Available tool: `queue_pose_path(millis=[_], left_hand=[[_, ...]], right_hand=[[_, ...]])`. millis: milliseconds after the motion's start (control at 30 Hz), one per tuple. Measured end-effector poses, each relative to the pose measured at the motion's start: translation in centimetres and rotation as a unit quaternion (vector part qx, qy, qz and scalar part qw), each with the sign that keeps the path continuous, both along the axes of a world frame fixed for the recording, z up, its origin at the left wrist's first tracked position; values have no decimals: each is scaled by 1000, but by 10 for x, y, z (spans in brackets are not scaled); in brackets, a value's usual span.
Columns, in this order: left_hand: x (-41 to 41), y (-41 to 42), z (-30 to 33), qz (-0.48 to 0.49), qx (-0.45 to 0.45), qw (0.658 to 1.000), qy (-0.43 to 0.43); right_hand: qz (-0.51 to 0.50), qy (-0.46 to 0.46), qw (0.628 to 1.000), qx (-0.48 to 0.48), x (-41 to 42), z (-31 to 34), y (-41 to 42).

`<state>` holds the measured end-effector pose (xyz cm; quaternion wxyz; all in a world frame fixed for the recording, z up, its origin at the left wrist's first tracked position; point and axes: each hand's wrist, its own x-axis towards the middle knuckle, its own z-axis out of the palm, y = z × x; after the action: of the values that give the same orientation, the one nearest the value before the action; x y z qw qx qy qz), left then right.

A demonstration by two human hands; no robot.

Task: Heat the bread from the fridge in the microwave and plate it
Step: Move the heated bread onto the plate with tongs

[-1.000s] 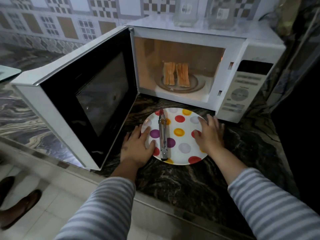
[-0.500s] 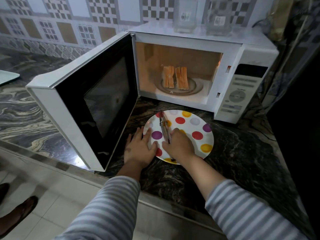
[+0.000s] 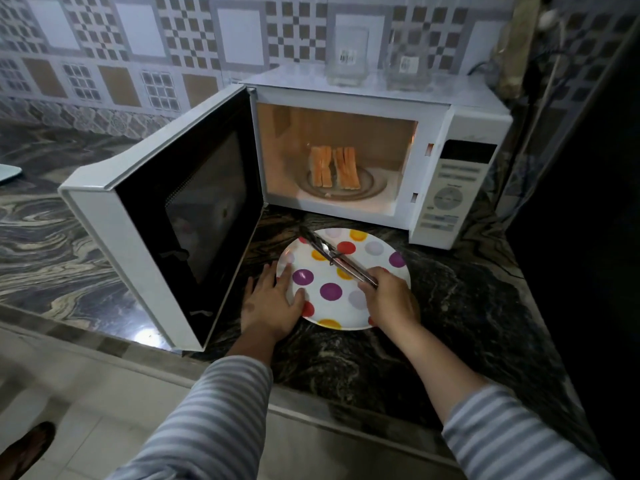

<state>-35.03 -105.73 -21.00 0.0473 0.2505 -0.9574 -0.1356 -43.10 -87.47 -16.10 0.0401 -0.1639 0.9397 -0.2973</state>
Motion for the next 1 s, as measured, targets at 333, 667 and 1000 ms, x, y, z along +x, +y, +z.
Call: queue_pose_path(millis=[333, 667, 1000], left_hand=[[-13, 12, 51, -156, -146, 973, 91], [-37, 47, 90, -279, -111, 953, 43], [-38, 47, 99, -241, -45, 969, -7]], right_hand=[[67, 36, 994, 80, -12, 27, 33], [107, 66, 987, 98, -17, 30, 38], [131, 59, 988, 50, -15, 30, 47]])
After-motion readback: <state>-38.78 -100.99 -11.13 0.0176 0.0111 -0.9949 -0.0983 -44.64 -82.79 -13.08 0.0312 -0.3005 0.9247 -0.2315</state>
